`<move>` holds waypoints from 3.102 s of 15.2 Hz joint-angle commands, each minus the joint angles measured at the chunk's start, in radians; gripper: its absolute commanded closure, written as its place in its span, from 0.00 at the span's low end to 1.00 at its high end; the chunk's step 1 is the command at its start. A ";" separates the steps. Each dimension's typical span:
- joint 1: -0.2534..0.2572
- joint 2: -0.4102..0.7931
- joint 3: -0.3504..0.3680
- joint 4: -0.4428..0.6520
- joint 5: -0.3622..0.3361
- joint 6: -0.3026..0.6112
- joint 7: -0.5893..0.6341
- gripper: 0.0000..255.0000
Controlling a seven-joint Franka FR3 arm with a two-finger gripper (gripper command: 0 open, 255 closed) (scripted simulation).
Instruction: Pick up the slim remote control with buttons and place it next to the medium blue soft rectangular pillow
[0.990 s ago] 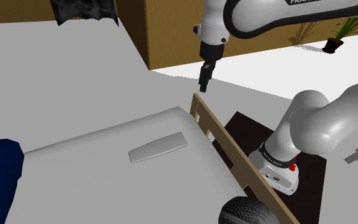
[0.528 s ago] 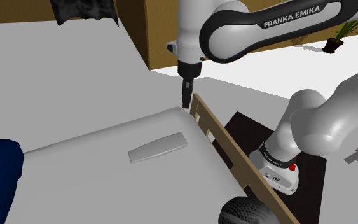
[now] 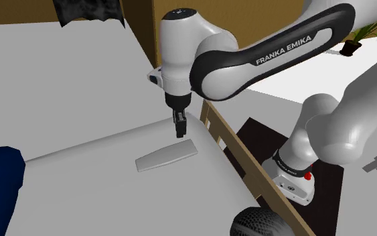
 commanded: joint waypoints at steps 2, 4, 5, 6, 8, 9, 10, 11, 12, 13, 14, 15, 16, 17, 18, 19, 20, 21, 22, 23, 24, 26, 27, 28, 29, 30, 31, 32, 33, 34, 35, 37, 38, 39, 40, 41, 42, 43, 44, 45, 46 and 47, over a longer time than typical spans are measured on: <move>0.037 0.063 0.039 0.019 -0.011 0.054 -0.030 0.00; 0.060 0.105 0.063 0.033 -0.023 0.086 -0.048 0.00; 0.071 0.126 0.075 0.040 -0.030 0.102 -0.057 0.00; 0.077 0.137 0.082 0.044 -0.035 0.111 -0.062 0.00; 0.077 0.153 0.083 0.032 -0.040 0.138 -0.058 0.00; 0.077 0.161 0.083 0.026 -0.043 0.152 -0.056 0.00; 0.077 0.169 0.083 0.020 -0.046 0.166 -0.053 0.00; 0.076 0.178 0.084 0.014 -0.049 0.180 -0.051 0.00; 0.076 0.186 0.084 0.009 -0.052 0.193 -0.049 0.00; 0.076 0.195 0.084 0.004 -0.056 0.207 -0.046 0.00; 0.076 0.201 0.084 0.001 -0.058 0.215 -0.044 0.00; 0.076 0.201 0.084 0.001 -0.058 0.215 -0.044 0.00; 0.076 0.201 0.084 0.001 -0.058 0.215 -0.044 0.00; 0.076 0.201 0.084 0.001 -0.058 0.215 -0.044 0.00; 0.076 0.201 0.084 0.001 -0.058 0.215 -0.044 0.00; 0.076 0.201 0.084 0.001 -0.058 0.215 -0.044 0.00; 0.076 0.201 0.084 0.001 -0.058 0.215 -0.044 0.00; 0.076 0.201 0.084 0.001 -0.058 0.215 -0.044 0.00; 0.076 0.201 0.084 0.001 -0.058 0.215 -0.044 1.00; 0.076 0.201 0.084 0.001 -0.058 0.215 -0.044 1.00; 0.076 0.200 0.084 0.001 -0.058 0.215 -0.045 1.00; 0.076 0.200 0.084 0.001 -0.058 0.215 -0.045 1.00; 0.076 0.200 0.084 0.001 -0.058 0.215 -0.045 1.00; 0.076 0.200 0.084 0.001 -0.058 0.215 -0.045 1.00; 0.076 0.200 0.084 0.001 -0.058 0.215 -0.045 1.00; 0.076 0.200 0.084 0.001 -0.058 0.215 -0.045 1.00; 0.076 0.201 0.084 0.001 -0.058 0.215 -0.044 1.00; 0.076 0.191 0.084 0.006 -0.054 0.201 -0.047 1.00; 0.076 0.182 0.084 0.011 -0.051 0.187 -0.050 1.00; 0.076 0.174 0.084 0.016 -0.047 0.174 -0.052 1.00; 0.076 0.165 0.083 0.022 -0.044 0.160 -0.055 1.00; 0.076 0.149 0.083 0.034 -0.039 0.133 -0.059 1.00; 0.076 0.141 0.082 0.040 -0.036 0.119 -0.061 1.00; 0.076 0.133 0.082 0.046 -0.033 0.105 -0.063 1.00; 0.076 0.126 0.081 0.053 -0.031 0.091 -0.065 1.00; 0.077 0.119 0.081 0.060 -0.029 0.078 -0.067 1.00; 0.077 0.112 0.080 0.067 -0.027 0.064 -0.069 1.00; 0.077 0.105 0.079 0.074 -0.025 0.050 -0.070 1.00; 0.077 0.099 0.079 0.081 -0.023 0.037 -0.072 1.00; 0.077 0.093 0.078 0.089 -0.021 0.023 -0.073 1.00; 0.077 0.087 0.077 0.097 -0.020 0.009 -0.075 1.00; 0.077 0.081 0.077 0.105 -0.018 -0.004 -0.076 1.00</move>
